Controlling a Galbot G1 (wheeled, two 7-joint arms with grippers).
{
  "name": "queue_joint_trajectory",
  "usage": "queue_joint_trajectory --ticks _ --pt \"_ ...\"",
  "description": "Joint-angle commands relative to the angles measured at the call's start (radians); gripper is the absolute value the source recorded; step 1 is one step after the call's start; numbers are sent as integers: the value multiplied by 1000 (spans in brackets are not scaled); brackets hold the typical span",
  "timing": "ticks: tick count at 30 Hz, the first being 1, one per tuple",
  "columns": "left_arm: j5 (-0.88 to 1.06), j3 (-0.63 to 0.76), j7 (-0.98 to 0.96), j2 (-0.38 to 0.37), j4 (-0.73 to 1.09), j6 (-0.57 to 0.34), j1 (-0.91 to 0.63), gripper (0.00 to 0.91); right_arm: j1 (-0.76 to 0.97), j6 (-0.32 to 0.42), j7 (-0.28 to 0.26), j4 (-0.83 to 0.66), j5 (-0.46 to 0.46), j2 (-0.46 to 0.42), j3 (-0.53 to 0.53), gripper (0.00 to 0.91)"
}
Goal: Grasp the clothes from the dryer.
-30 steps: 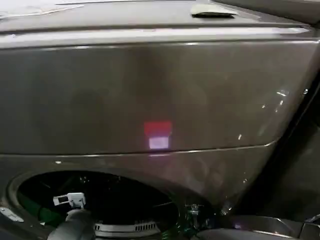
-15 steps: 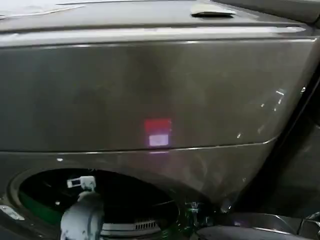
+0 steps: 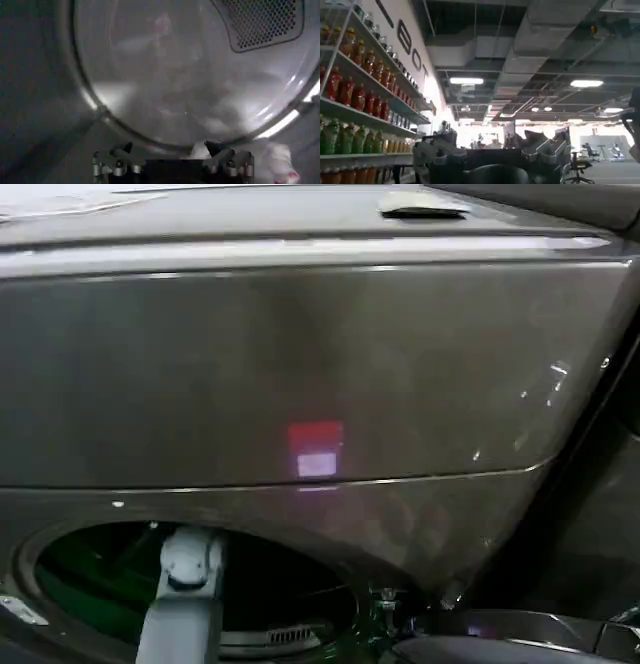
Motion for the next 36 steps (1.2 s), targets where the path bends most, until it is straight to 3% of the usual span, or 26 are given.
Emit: queue_joint_trajectory --ticks 1,12,25,33,36 --pt "7 -10 32 -5 388 -153 -295 907 0 -1 0 5 -2 -3 -3 907" --pt "103 -15 27 -21 701 -240 -479 907 -1 0 0 5 -2 -1 -3 907" --pt "119 -14 56 -23 836 -266 -579 907 1 -3 0 16 -4 -1 -5 907" --pt "625 27 348 -8 870 -346 -628 907 0 -4 -3 21 -4 -5 -9 907" --pt "869 45 531 4 899 -434 -668 907 -3 -5 -4 26 -4 -3 -13 907"
